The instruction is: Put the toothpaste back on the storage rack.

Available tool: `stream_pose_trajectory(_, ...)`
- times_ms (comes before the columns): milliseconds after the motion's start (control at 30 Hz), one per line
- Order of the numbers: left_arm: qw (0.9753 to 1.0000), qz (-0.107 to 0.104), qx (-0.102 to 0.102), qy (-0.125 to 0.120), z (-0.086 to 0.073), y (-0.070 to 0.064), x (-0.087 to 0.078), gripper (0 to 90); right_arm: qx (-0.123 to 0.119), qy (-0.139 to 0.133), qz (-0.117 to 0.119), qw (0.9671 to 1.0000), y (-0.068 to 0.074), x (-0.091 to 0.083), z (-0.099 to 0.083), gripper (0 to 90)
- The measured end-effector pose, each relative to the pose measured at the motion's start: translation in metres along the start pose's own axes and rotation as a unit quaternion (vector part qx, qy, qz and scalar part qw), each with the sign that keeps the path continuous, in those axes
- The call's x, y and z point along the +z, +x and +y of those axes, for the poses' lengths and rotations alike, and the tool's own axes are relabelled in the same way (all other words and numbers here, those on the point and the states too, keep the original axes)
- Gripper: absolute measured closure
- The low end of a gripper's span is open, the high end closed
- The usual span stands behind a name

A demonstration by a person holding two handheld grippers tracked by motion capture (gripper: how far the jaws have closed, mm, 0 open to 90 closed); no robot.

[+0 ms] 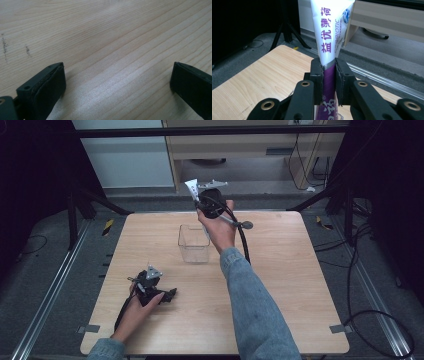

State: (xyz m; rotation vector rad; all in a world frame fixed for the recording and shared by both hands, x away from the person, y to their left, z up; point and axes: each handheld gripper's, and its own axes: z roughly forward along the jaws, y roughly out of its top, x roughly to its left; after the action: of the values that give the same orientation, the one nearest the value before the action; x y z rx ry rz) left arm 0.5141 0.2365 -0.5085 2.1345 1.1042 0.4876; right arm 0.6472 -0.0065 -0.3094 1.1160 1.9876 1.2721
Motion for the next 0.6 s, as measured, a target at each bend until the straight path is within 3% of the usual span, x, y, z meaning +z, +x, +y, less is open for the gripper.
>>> stream_pose_trajectory(600, 1.0000, 0.000, 0.000, 0.000, 0.000, 0.000, 0.000, 0.0, 0.002, -0.007, 0.002, 1.0000, 0.011, 0.022, -0.002, 78.0)
